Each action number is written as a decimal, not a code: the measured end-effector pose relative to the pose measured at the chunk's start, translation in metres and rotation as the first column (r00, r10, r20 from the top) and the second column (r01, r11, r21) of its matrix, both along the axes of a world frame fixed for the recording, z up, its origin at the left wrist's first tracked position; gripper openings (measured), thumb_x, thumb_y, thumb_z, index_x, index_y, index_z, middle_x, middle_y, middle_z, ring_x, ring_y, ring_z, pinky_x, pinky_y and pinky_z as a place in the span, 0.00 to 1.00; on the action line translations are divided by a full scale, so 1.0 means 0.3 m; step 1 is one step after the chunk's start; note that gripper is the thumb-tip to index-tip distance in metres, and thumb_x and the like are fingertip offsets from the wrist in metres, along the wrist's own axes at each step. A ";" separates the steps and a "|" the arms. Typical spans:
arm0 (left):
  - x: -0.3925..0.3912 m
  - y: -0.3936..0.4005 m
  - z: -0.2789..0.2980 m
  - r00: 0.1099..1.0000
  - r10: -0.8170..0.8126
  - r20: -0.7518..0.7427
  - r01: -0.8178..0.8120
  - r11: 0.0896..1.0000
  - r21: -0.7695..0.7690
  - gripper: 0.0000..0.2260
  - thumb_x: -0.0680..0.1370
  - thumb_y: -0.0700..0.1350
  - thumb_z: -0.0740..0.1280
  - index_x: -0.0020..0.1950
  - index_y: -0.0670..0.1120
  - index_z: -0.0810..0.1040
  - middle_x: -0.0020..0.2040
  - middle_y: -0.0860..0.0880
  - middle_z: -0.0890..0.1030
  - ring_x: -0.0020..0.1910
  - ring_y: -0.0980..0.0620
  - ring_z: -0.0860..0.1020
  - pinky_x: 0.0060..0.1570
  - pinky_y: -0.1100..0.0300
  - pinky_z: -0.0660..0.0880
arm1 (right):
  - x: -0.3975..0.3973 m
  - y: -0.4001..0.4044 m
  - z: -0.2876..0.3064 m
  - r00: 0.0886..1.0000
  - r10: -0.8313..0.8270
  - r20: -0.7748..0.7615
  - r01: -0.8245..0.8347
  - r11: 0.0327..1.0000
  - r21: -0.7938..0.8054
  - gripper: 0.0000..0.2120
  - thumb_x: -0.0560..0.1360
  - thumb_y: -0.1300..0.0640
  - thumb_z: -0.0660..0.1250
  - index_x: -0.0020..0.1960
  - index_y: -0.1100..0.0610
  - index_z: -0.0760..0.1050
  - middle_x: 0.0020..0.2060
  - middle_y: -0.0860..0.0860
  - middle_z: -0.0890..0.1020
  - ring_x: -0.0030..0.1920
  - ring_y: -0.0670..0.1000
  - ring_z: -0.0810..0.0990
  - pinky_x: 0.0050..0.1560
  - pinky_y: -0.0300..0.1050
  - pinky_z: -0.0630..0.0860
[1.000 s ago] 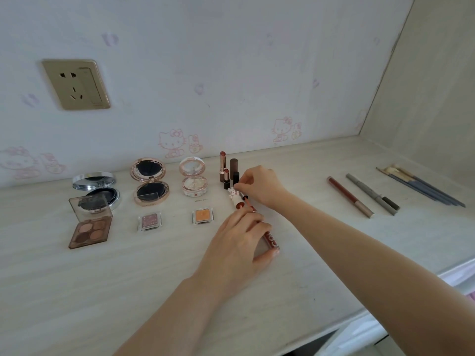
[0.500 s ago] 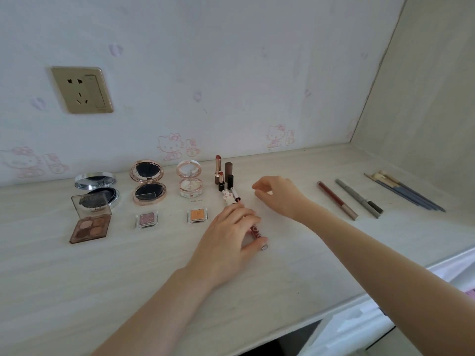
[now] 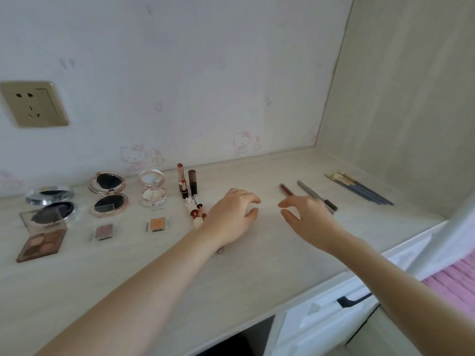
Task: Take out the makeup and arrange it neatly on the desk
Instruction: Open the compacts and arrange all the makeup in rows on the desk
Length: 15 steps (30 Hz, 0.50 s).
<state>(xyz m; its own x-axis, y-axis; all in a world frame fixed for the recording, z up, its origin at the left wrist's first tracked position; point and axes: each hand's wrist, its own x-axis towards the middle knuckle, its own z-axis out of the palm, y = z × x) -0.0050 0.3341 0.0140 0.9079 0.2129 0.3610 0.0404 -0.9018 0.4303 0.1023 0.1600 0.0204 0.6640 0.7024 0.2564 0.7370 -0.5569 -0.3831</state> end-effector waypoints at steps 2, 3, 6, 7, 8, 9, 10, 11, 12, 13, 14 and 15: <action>0.067 -0.028 -0.002 0.999 -0.015 -0.044 0.014 1.000 -0.007 0.13 0.79 0.46 0.62 0.63 0.48 0.76 0.63 0.50 0.77 0.67 0.52 0.67 0.64 0.52 0.68 | 0.029 -0.043 -0.018 0.999 -0.028 0.042 0.026 0.999 0.034 0.11 0.77 0.54 0.64 0.58 0.53 0.78 0.53 0.50 0.82 0.54 0.51 0.78 0.54 0.43 0.72; 0.102 -0.041 -0.005 0.997 -0.023 -0.070 0.023 1.000 -0.003 0.14 0.79 0.46 0.62 0.64 0.47 0.75 0.64 0.49 0.76 0.68 0.50 0.67 0.65 0.52 0.68 | 0.043 -0.062 -0.028 0.997 -0.043 0.062 0.040 0.998 0.052 0.11 0.77 0.56 0.64 0.57 0.56 0.78 0.51 0.51 0.82 0.53 0.53 0.78 0.53 0.44 0.72; 0.203 -0.075 -0.016 0.988 -0.015 -0.155 0.012 1.000 -0.021 0.17 0.79 0.47 0.62 0.68 0.45 0.72 0.67 0.45 0.74 0.69 0.46 0.66 0.67 0.53 0.65 | 0.085 -0.099 -0.059 0.989 -0.132 0.065 0.126 0.988 0.085 0.11 0.77 0.55 0.64 0.55 0.58 0.78 0.49 0.53 0.82 0.51 0.57 0.77 0.52 0.49 0.73; 0.235 -0.084 -0.019 0.984 0.007 -0.180 -0.014 0.999 -0.038 0.19 0.78 0.47 0.63 0.69 0.45 0.70 0.68 0.43 0.73 0.70 0.44 0.64 0.67 0.53 0.65 | 0.095 -0.106 -0.070 0.984 -0.170 0.045 0.165 0.981 0.098 0.12 0.78 0.53 0.64 0.57 0.58 0.78 0.50 0.53 0.82 0.52 0.57 0.76 0.53 0.49 0.73; 0.265 -0.091 -0.022 0.978 0.037 -0.206 -0.050 0.997 -0.058 0.21 0.78 0.48 0.63 0.70 0.44 0.69 0.68 0.42 0.72 0.70 0.43 0.63 0.68 0.53 0.64 | 0.105 -0.110 -0.081 0.979 -0.205 0.022 0.202 0.974 0.099 0.14 0.78 0.51 0.64 0.58 0.58 0.77 0.51 0.53 0.81 0.52 0.57 0.75 0.54 0.49 0.73; 0.292 -0.095 -0.025 0.970 0.068 -0.233 -0.089 0.993 -0.081 0.23 0.78 0.49 0.63 0.71 0.44 0.67 0.69 0.41 0.71 0.71 0.42 0.62 0.68 0.53 0.64 | 0.113 -0.114 -0.094 0.973 -0.231 0.010 0.229 0.969 0.088 0.15 0.78 0.50 0.63 0.59 0.58 0.77 0.52 0.53 0.81 0.53 0.57 0.75 0.54 0.49 0.72; 0.316 -0.097 -0.027 0.962 0.092 -0.259 -0.121 0.988 -0.100 0.25 0.78 0.50 0.63 0.73 0.44 0.65 0.69 0.41 0.70 0.71 0.41 0.61 0.69 0.52 0.63 | 0.118 -0.117 -0.104 0.969 -0.249 0.010 0.247 0.966 0.074 0.16 0.78 0.49 0.63 0.59 0.58 0.77 0.52 0.54 0.80 0.53 0.57 0.74 0.55 0.49 0.71; 0.337 -0.097 -0.029 0.955 0.105 -0.276 -0.140 0.984 -0.109 0.26 0.78 0.50 0.63 0.73 0.44 0.63 0.69 0.40 0.69 0.72 0.40 0.60 0.69 0.52 0.63 | 0.120 -0.120 -0.112 0.965 -0.260 0.022 0.258 0.964 0.064 0.16 0.78 0.48 0.62 0.59 0.58 0.77 0.53 0.54 0.79 0.53 0.56 0.73 0.55 0.49 0.70; 0.357 -0.096 -0.032 0.953 0.109 -0.282 -0.145 0.983 -0.110 0.26 0.78 0.50 0.63 0.74 0.44 0.63 0.70 0.40 0.69 0.72 0.40 0.60 0.69 0.52 0.62 | 0.119 -0.122 -0.114 0.963 -0.266 0.037 0.264 0.963 0.058 0.17 0.78 0.48 0.61 0.59 0.57 0.77 0.54 0.54 0.78 0.53 0.56 0.72 0.55 0.49 0.70; 0.373 -0.096 -0.035 0.955 0.106 -0.278 -0.141 0.984 -0.110 0.26 0.78 0.50 0.63 0.74 0.44 0.63 0.70 0.40 0.69 0.72 0.40 0.59 0.69 0.52 0.62 | 0.115 -0.123 -0.114 0.961 -0.271 0.055 0.268 0.962 0.050 0.17 0.78 0.47 0.60 0.58 0.56 0.77 0.54 0.53 0.77 0.53 0.56 0.71 0.54 0.50 0.70; 0.389 -0.096 -0.038 0.958 0.097 -0.270 -0.132 0.985 -0.115 0.26 0.78 0.50 0.63 0.74 0.45 0.63 0.70 0.41 0.69 0.72 0.40 0.59 0.69 0.52 0.61 | 0.110 -0.123 -0.112 0.959 -0.274 0.076 0.272 0.962 0.036 0.17 0.78 0.46 0.60 0.57 0.55 0.78 0.54 0.52 0.77 0.53 0.55 0.71 0.54 0.50 0.71; 0.402 -0.098 -0.041 0.961 0.086 -0.261 -0.122 0.984 -0.127 0.26 0.78 0.50 0.63 0.74 0.45 0.63 0.70 0.42 0.69 0.73 0.40 0.58 0.70 0.53 0.60 | 0.104 -0.122 -0.110 0.957 -0.273 0.099 0.273 0.962 0.015 0.16 0.77 0.45 0.59 0.56 0.53 0.78 0.53 0.51 0.76 0.53 0.55 0.71 0.54 0.50 0.71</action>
<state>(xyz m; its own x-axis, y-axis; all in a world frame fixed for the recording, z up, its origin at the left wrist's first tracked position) 0.1156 0.3048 0.0016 0.9357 0.3433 0.0812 0.2552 -0.8177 0.5161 0.1336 0.1233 -0.0126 0.8016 0.4977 0.3312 0.5912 -0.7419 -0.3162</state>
